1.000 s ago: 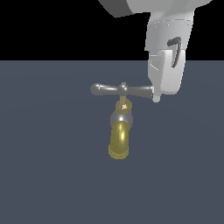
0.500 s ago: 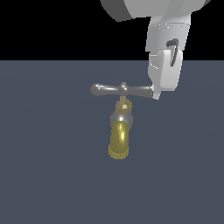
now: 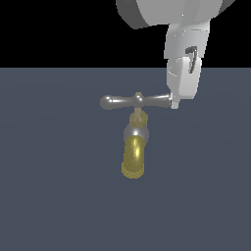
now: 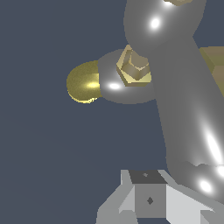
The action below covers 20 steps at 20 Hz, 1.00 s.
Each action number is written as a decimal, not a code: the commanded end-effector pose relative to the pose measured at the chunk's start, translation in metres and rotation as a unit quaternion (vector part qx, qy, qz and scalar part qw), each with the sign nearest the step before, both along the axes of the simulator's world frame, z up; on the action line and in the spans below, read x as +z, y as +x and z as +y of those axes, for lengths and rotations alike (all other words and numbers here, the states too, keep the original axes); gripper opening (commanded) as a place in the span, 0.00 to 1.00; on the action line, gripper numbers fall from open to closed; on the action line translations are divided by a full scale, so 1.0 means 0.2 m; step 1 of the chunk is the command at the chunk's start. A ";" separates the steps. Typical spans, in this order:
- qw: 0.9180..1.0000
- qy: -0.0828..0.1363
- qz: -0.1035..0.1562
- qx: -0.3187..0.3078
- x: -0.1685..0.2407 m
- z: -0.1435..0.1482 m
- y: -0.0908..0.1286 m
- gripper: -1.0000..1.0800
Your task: Turn on the faucet by rotating a designated handle.
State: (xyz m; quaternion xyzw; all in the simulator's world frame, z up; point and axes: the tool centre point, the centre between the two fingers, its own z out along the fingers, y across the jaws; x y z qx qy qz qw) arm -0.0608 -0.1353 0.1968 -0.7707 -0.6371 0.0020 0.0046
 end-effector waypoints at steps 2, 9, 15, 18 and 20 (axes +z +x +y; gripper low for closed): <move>1.000 -0.002 -0.005 0.000 0.01 -0.02 0.07 0.00; 1.000 -0.002 -0.005 0.000 0.01 -0.05 0.16 0.00; 1.000 -0.002 -0.001 -0.004 0.00 -0.04 0.19 0.00; 1.000 -0.002 -0.001 -0.003 0.00 -0.01 0.25 0.00; 1.000 -0.002 -0.002 -0.003 0.00 0.01 0.28 0.00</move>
